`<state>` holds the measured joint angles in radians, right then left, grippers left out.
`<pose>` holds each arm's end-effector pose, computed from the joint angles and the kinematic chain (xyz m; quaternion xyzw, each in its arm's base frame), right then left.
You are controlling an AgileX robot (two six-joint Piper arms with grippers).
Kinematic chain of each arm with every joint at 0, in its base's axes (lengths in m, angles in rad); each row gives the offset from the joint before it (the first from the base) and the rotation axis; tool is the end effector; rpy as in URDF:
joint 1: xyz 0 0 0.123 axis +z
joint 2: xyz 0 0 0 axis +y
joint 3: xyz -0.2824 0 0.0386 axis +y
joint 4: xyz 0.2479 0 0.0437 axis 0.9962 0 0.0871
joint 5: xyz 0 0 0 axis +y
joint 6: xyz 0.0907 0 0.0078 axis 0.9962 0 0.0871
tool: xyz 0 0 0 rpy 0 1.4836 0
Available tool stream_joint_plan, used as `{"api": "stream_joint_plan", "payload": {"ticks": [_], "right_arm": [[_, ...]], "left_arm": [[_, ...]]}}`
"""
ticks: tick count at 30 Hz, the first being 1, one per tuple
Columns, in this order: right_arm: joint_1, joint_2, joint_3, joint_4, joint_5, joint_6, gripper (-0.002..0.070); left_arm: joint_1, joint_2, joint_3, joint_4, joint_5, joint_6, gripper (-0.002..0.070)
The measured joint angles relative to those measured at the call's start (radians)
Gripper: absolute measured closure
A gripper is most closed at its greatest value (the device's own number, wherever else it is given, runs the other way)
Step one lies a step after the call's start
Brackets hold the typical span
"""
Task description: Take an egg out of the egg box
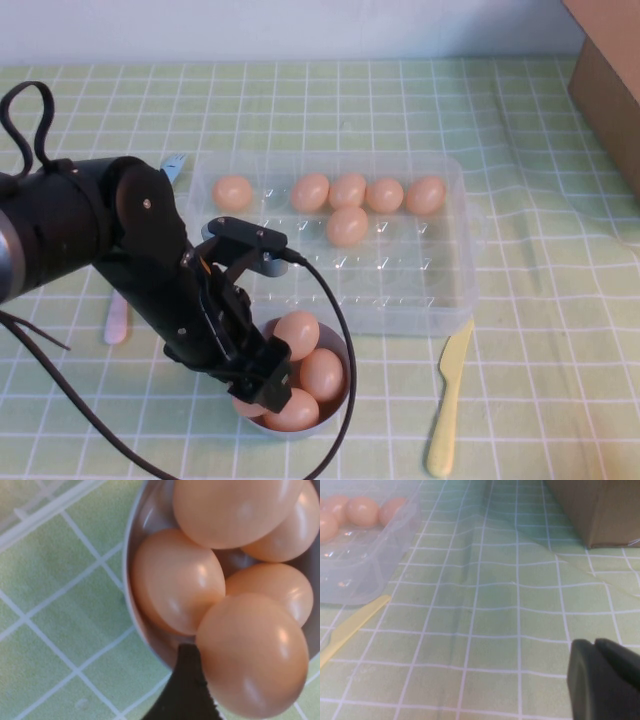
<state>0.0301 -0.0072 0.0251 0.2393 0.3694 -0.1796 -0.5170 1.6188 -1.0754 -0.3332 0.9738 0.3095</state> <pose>0.0526 0.0094 0.1727 -0.0200 0.8014 0.0565 0.5951 0.2498 -0.1704 0.2260 0.3187 0.9344 -0.1498 0.0541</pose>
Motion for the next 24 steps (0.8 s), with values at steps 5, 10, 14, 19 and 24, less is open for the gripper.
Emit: {"api": "stream_joint_plan", "payload": {"ticks": [5,10,14,19,24], "right_arm": [[0.0,0.0,0.0,0.0,0.0,0.0,0.0694],[0.0,0.0,0.0,0.0,0.0,0.0,0.0694],[0.0,0.0,0.0,0.0,0.0,0.0,0.0694],[0.0,0.0,0.0,0.0,0.0,0.0,0.0694],[0.0,0.0,0.0,0.0,0.0,0.0,0.0694]], "left_arm": [[0.0,-0.024,0.0,0.014,-0.006,0.0,0.016],[0.0,-0.155,0.0,0.07,-0.054,-0.002,0.0169],[0.0,-0.289,0.03,0.125,-0.154,-0.002,0.0304],[0.0,-0.471,0.155,0.118,-0.271,-0.002,0.0592],[0.0,-0.624,0.281,0.072,-0.36,0.005,0.0662]]}}
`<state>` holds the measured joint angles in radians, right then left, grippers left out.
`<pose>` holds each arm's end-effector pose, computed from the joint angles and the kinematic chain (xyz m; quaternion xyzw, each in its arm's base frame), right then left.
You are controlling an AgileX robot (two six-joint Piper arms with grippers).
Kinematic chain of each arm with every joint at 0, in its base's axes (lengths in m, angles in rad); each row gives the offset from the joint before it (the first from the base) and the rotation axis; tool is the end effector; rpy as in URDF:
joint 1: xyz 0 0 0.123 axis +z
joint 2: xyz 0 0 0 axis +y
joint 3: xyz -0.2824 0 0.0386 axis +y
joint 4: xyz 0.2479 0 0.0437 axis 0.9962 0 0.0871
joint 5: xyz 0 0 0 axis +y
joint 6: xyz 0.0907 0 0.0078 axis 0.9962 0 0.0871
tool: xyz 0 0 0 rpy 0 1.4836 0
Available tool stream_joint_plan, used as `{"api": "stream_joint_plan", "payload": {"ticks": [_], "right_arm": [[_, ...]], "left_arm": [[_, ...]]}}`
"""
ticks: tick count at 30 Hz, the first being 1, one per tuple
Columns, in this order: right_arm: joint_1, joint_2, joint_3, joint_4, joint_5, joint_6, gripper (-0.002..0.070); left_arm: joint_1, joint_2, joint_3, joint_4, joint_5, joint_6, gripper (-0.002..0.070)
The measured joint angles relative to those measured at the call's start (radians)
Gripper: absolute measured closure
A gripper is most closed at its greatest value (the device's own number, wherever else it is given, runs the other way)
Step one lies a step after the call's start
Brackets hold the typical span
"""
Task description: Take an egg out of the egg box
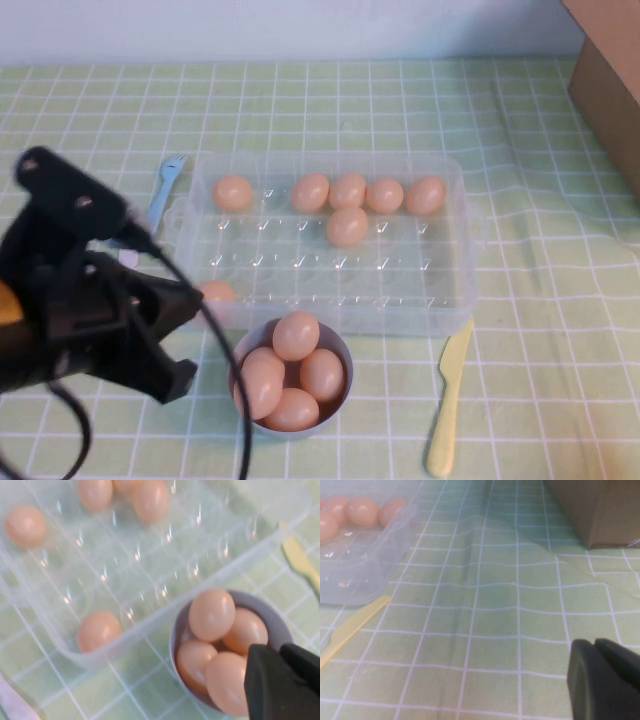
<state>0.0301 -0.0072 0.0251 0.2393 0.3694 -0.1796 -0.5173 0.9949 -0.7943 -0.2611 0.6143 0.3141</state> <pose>0.0526 0.0094 0.1727 -0.0200 0.8014 0.0565 0.5951 0.1657 -0.1099 0.3154 0.3046 0.8544 -0.1526 0.3922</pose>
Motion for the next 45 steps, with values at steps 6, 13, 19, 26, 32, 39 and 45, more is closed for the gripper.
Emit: {"api": "stream_joint_plan", "payload": {"ticks": [6,13,19,26,32,39,45], "right_arm": [[0.0,0.0,0.0,0.0,0.0,0.0,0.0694],[0.0,0.0,0.0,0.002,0.0,0.0,0.0694],[0.0,0.0,0.0,0.002,0.0,0.0,0.0694],[0.0,0.0,0.0,0.002,0.0,0.0,0.0694],[0.0,0.0,0.0,0.002,0.0,0.0,0.0694],[0.0,0.0,0.0,0.004,0.0,0.0,0.0694],[0.0,0.0,0.0,0.004,0.0,0.0,0.0694]], "left_arm": [[0.0,-0.26,0.141,-0.013,-0.197,0.006,0.0673],[0.0,-0.394,0.23,-0.013,-0.242,0.006,0.0673],[0.0,-0.396,0.242,-0.023,-0.242,0.008,0.0675],[0.0,-0.396,0.37,-0.015,-0.526,0.046,0.0675],[0.044,-0.507,0.542,0.113,-0.715,-0.066,0.0675],[0.251,-0.74,0.721,0.183,-0.835,-0.133,0.0675],[0.429,-0.908,0.8,0.194,-0.822,-0.211,0.0675]]}}
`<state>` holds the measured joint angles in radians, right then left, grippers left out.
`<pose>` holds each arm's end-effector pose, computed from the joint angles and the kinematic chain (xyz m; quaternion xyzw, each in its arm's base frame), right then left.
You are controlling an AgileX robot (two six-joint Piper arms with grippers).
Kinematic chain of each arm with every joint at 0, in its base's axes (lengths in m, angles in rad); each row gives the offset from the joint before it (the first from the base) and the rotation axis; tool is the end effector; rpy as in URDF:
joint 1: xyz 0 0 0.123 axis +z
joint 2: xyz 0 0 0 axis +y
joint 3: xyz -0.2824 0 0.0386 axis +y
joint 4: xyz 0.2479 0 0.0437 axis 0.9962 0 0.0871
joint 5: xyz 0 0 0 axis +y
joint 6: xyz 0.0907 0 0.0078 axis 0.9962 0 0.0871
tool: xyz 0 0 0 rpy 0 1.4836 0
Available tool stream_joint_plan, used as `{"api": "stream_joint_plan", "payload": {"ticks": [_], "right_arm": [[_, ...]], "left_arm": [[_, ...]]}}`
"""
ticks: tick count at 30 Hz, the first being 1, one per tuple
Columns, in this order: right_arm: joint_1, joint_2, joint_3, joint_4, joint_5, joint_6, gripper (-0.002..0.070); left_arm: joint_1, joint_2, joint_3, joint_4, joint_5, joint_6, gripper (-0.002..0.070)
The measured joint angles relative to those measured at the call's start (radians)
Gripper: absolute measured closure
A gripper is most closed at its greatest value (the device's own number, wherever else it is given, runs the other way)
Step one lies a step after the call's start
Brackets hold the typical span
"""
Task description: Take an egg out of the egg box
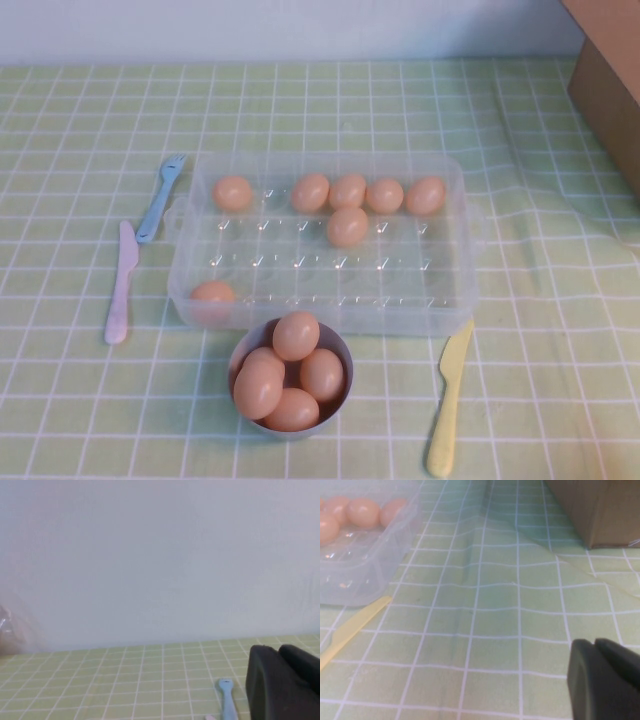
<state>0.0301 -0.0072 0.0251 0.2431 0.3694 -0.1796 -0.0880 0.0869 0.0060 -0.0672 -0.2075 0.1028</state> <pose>0.0526 0.0095 0.1728 -0.0189 0.8013 0.0581 0.5951 0.0620 -0.0042 0.2246 0.0342 0.6315 -0.0154 0.7744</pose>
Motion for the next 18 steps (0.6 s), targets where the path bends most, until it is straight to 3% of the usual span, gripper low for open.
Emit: {"api": "stream_joint_plan", "payload": {"ticks": [18], "right_arm": [[0.0,0.0,0.0,0.0,0.0,0.0,0.0694]], "left_arm": [[0.02,-0.097,0.02,0.09,0.569,-0.026,0.0675]]}}
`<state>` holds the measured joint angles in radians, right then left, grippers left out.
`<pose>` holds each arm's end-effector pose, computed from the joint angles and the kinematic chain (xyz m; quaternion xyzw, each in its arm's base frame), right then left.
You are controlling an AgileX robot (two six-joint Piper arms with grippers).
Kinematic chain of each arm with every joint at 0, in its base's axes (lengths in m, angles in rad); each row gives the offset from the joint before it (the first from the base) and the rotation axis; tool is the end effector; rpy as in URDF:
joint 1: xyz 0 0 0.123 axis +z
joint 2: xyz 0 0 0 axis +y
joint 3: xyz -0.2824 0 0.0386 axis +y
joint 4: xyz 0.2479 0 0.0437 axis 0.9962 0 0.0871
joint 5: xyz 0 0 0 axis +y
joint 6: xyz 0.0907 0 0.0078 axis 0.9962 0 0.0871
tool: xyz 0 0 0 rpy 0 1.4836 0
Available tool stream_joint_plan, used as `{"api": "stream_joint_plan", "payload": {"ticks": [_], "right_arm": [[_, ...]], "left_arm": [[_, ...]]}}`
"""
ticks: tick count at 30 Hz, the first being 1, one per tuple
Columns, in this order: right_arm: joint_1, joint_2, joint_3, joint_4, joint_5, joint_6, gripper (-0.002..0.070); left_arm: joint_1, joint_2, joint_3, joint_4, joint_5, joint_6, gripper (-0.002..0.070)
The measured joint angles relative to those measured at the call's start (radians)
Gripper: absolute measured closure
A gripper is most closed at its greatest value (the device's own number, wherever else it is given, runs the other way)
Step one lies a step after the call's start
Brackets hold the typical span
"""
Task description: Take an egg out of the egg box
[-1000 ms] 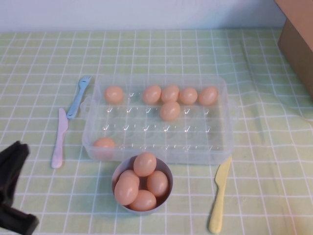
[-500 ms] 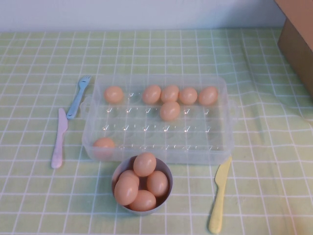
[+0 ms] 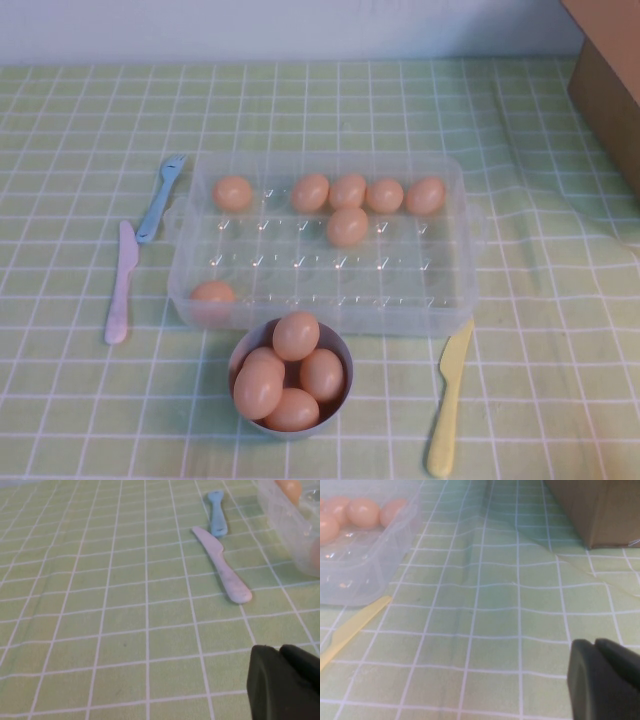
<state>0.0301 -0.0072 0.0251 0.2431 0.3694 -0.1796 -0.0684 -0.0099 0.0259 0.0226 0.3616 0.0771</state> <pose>0.0526 0.0095 0.1728 -0.0189 0.8013 0.0581 0.5951 0.0529 -0.0029 0.1723 0.0644 0.7994 0.0121 0.5973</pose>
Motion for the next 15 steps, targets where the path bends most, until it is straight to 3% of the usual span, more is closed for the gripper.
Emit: {"api": "stream_joint_plan", "payload": {"ticks": [15], "right_arm": [[0.0,0.0,0.0,0.0,0.0,0.0,0.0694]], "left_arm": [[0.0,0.0,0.0,0.0,0.011,0.0,0.0675]]}}
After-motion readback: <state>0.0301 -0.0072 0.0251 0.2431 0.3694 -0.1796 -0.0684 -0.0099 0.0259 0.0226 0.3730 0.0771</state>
